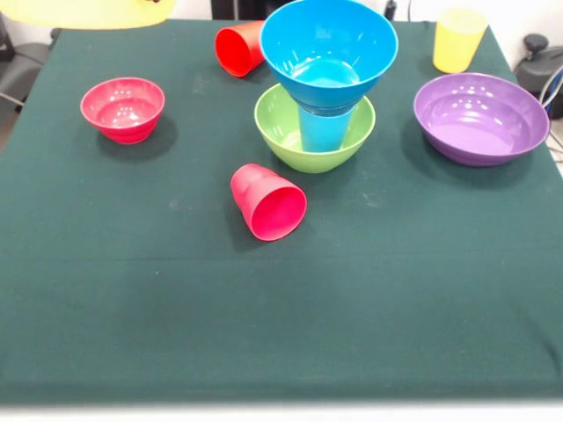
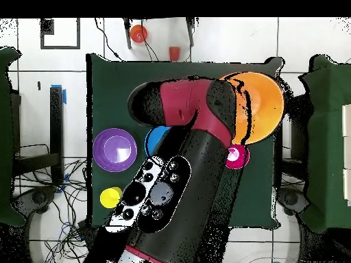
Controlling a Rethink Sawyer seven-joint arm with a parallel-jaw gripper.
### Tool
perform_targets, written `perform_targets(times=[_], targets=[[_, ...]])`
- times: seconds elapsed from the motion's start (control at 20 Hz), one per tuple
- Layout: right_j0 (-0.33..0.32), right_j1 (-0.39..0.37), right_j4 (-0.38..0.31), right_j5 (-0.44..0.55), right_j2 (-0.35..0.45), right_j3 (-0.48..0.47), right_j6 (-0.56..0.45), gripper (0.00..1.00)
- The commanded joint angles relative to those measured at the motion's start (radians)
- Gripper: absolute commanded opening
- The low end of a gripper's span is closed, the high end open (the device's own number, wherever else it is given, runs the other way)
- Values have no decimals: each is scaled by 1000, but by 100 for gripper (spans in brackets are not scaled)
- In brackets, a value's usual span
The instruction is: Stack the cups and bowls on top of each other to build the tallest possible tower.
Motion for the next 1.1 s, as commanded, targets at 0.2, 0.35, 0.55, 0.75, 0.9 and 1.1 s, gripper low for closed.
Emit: perform_targets(times=[0.2, 0.35, 0.55, 0.75, 0.9, 1.1], targets=[[39, 88, -37, 36, 28, -6, 91, 0], [41, 86, -32, 26, 30, 1, 82, 0], [51, 83, -27, 48, 26, 4, 67, 0], [60, 72, -30, 69, 26, 20, 39, 0], [54, 60, -24, 68, 39, 29, 24, 0], [41, 47, -17, 75, 55, 32, 1, 0]])
